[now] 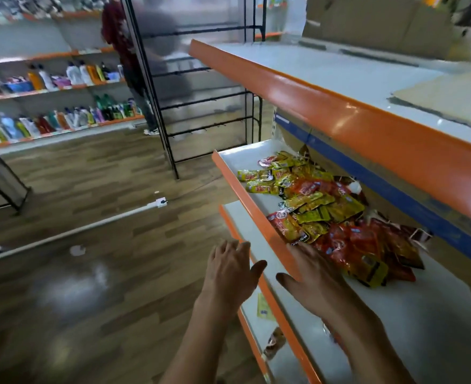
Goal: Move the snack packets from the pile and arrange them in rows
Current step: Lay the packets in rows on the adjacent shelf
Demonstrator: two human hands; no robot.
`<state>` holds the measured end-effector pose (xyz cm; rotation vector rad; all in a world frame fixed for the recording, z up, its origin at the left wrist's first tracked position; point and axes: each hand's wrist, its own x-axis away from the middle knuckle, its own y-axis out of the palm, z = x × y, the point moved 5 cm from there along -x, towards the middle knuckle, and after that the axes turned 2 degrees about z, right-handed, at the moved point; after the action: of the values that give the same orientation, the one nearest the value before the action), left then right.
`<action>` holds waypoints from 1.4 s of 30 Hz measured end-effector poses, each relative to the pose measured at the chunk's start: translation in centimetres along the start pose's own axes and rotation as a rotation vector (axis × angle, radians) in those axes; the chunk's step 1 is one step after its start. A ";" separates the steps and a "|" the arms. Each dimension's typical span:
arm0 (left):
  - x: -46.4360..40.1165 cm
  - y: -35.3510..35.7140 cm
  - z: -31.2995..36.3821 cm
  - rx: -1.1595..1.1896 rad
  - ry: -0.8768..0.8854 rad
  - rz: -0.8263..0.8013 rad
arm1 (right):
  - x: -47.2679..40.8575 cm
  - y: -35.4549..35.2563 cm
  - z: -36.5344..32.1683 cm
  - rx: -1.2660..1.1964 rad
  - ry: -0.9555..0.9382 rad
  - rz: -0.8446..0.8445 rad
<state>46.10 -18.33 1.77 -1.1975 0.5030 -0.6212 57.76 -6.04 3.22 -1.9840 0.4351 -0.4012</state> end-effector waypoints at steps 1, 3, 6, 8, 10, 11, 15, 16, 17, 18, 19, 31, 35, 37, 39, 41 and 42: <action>-1.2 0.4 -0.1 -0.008 0.024 -0.011 | -0.8 -0.1 0.3 -0.012 0.027 0.000; -3.7 1.2 -0.2 -0.022 0.065 -0.052 | -2.6 -0.2 1.0 -0.031 0.086 0.003; -8.0 1.9 -0.7 -0.007 0.121 -0.077 | -5.9 -0.6 2.0 -0.046 0.180 0.072; -11.2 2.3 -0.9 0.018 0.179 -0.087 | -8.1 -0.9 2.5 -0.075 0.262 0.125; -14.4 2.8 -0.8 0.044 0.240 -0.103 | -10.0 -1.2 2.6 -0.102 0.340 0.157; -15.9 3.0 -0.8 0.048 0.274 -0.106 | -11.0 -1.3 2.7 -0.115 0.383 0.165; -21.2 4.3 -0.6 0.068 0.395 -0.195 | -13.9 -0.6 3.2 -0.215 0.566 0.261; -22.2 4.6 -0.3 0.085 0.433 -0.211 | -14.2 -0.6 3.2 -0.249 0.617 0.290; -23.1 4.8 0.0 0.100 0.473 -0.225 | -14.6 -0.4 3.3 -0.295 0.671 0.320; -23.8 5.1 0.3 0.122 0.510 -0.232 | -14.8 -0.4 3.4 -0.337 0.720 0.352; -24.5 5.3 0.6 0.153 0.535 -0.235 | -15.0 -0.3 3.6 -0.388 0.782 0.380; -28.2 8.0 4.0 0.398 0.501 -0.266 | -16.9 -0.6 5.0 -0.662 1.024 0.729; -28.7 8.5 5.0 0.440 0.519 -0.318 | -17.3 -0.6 5.9 -0.755 1.075 0.762; -28.6 8.3 5.0 0.479 0.515 -0.308 | -17.4 -0.8 5.8 -0.812 1.102 0.767; -28.7 8.5 4.8 0.516 0.515 -0.294 | -17.7 -0.9 5.8 -0.881 1.116 0.753; -29.1 8.8 4.5 0.547 0.491 -0.341 | -18.2 -0.6 6.2 -0.914 1.100 0.731; -29.3 8.8 4.3 0.572 0.461 -0.383 | -18.4 -0.5 6.4 -0.919 1.084 0.725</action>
<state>29.05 6.71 -4.35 -0.5980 0.4349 -1.2900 44.55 7.77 -0.69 -2.0515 2.2588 -0.8790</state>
